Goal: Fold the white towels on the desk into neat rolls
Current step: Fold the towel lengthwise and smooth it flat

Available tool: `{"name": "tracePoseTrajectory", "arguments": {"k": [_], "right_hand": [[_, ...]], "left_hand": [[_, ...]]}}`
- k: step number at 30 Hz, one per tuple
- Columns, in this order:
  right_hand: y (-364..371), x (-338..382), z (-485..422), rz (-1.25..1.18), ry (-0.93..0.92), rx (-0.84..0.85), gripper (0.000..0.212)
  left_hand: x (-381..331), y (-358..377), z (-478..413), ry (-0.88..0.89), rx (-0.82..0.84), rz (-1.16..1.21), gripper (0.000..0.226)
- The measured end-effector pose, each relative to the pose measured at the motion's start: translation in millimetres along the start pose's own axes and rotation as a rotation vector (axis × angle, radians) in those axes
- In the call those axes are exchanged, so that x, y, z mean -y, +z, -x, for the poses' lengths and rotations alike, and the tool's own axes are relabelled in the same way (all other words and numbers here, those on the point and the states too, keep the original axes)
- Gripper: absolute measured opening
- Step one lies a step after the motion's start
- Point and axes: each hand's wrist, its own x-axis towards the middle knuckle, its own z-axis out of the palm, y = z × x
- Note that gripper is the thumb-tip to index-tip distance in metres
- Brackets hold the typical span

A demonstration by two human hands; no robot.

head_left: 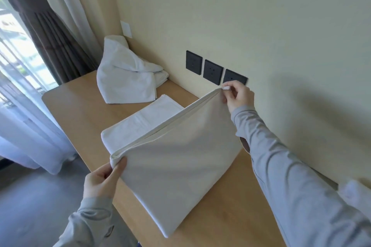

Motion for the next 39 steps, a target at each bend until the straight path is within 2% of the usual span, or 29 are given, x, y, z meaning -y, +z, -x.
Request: {"name": "tracePoseTrajectory", "arguments": {"k": [6, 11, 15, 19, 23, 28, 31, 33, 35, 37, 39], "right_hand": [[112, 3, -47, 0.079, -0.053, 0.023, 0.011], [203, -22, -79, 0.335, 0.042, 0.14, 0.016], [262, -42, -95, 0.445, 0.101, 0.236, 0.015], [307, -68, -106, 0.427, 0.187, 0.383, 0.018], [335, -91, -108, 0.428, 0.244, 0.429, 0.019], [354, -105, -106, 0.593, 0.151, 0.453, 0.023], [357, -105, -100, 0.763, 0.009, 0.512, 0.024], [351, -99, -99, 0.792, -0.137, 0.461, 0.029], [345, -89, -97, 0.683, -0.384, 0.437, 0.023], [341, -83, -91, 0.618, -0.608, 0.574, 0.012], [342, -82, -85, 0.635, -0.666, 0.769, 0.013]], "left_hand": [[10, -30, -116, 0.004, 0.063, -0.082, 0.038], [32, -44, -200, -0.104, 0.106, -0.025, 0.019], [61, -46, -254, -0.177, 0.155, -0.053, 0.018], [86, -41, -284, -0.266, 0.15, -0.063, 0.022], [96, -42, -296, -0.302, 0.147, -0.083, 0.022], [97, -45, -304, -0.343, 0.19, -0.127, 0.014], [98, -40, -303, -0.196, 0.127, -0.326, 0.023], [93, -32, -303, 0.065, 0.009, -0.509, 0.038], [86, -17, -308, 0.338, 0.002, -0.674, 0.05], [82, 1, -314, 0.5, 0.069, -0.815, 0.052], [81, 15, -321, 0.531, 0.137, -0.912, 0.057]]}}
